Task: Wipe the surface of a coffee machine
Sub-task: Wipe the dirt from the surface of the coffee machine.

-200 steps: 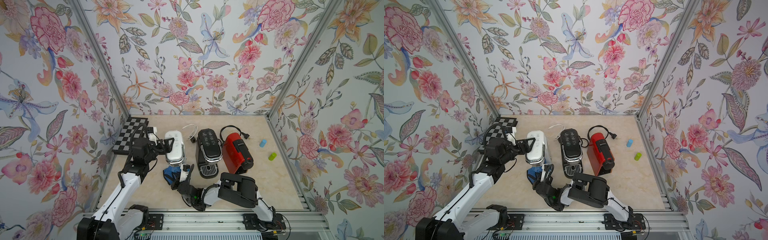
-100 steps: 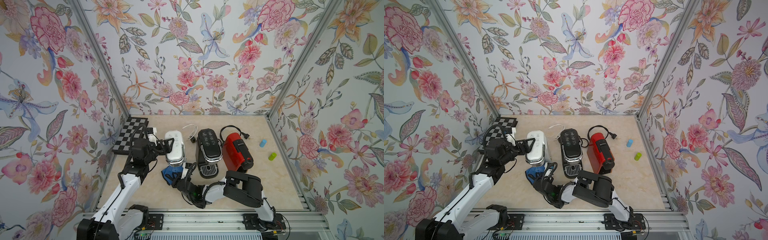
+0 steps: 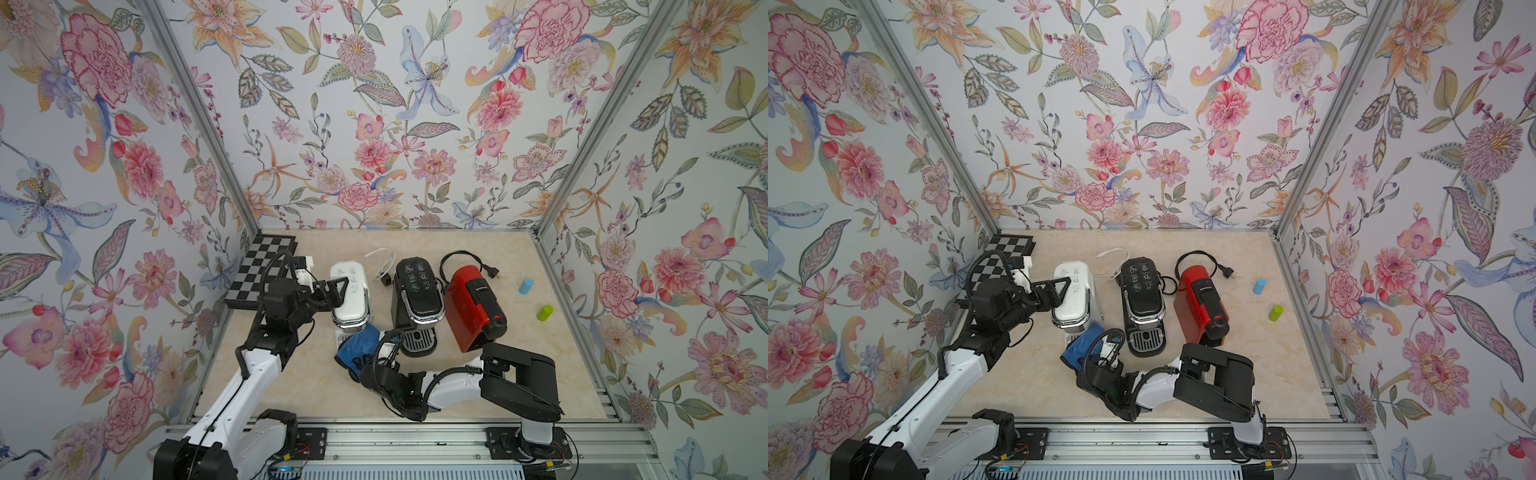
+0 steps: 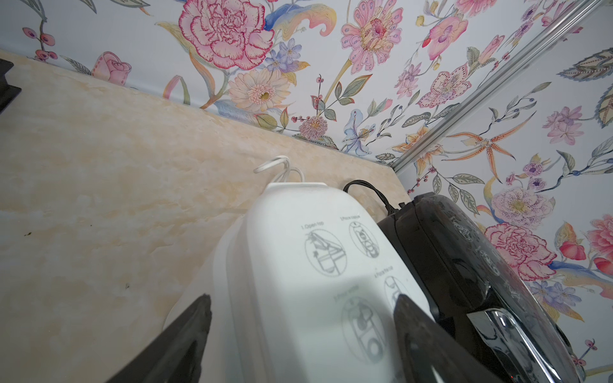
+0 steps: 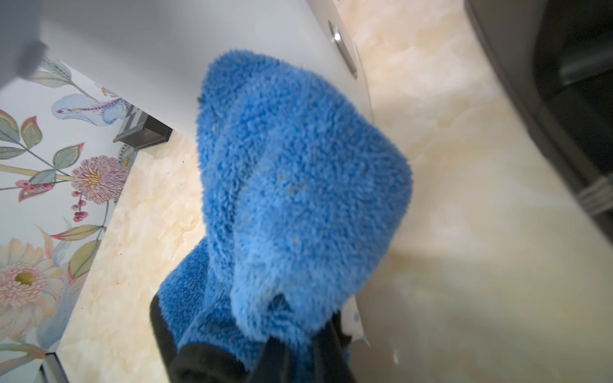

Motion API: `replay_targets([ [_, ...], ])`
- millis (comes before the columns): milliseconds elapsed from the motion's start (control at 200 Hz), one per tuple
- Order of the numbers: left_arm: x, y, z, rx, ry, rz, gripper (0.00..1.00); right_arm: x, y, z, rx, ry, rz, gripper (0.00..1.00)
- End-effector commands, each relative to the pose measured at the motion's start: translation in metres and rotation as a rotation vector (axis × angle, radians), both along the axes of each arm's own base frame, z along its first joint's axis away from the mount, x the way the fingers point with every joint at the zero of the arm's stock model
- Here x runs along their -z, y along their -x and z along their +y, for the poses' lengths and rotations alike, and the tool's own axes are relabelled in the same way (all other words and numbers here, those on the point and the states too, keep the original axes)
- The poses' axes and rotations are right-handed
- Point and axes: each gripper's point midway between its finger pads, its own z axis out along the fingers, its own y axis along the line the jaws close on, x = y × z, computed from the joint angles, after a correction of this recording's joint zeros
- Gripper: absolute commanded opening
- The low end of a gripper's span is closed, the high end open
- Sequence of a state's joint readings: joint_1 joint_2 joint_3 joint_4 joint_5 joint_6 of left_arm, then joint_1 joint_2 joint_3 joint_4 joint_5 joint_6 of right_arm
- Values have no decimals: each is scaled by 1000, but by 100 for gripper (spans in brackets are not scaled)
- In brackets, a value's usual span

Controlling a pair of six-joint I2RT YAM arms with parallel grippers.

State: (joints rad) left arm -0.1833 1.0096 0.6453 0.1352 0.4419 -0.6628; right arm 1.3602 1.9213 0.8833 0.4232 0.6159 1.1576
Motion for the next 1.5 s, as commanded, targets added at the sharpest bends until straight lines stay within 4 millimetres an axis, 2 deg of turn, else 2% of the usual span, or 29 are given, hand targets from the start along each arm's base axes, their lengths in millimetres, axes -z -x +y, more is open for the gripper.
replay_targets([
  [0,20,10,-4,27,-16,60,86,42,12,-43,4,231,61,0],
  [130,20,9,-4,24,-13,61,87,34,11,-40,-4,235,32,0],
  [210,19,8,-4,27,-12,61,86,24,15,-21,-59,227,-16,0],
  [320,21,8,-4,24,-9,67,86,11,20,17,-139,178,-52,0],
  [440,21,8,-3,19,-10,68,86,9,24,48,-204,142,-67,0],
  [515,22,8,-3,16,-12,72,86,13,25,59,-225,136,-57,0],
  [575,24,8,-3,16,-13,75,86,17,22,57,-213,147,-53,0],
  [645,23,8,-2,12,-17,74,86,23,17,45,-181,157,-40,0],
  [736,23,8,-2,10,-18,73,87,33,9,22,-126,186,-8,0],
  [926,25,7,-1,8,-16,75,87,37,6,-21,-48,233,18,0],
  [1001,23,7,-1,7,-20,71,87,34,6,-35,-32,258,5,0],
  [1191,20,8,3,-6,-40,60,88,14,6,-55,-29,316,-41,0],
  [1351,21,7,1,1,-24,67,88,15,2,-53,-51,336,-29,0],
  [1496,15,8,1,-1,-25,55,88,8,-2,-24,-108,293,-36,0],
])
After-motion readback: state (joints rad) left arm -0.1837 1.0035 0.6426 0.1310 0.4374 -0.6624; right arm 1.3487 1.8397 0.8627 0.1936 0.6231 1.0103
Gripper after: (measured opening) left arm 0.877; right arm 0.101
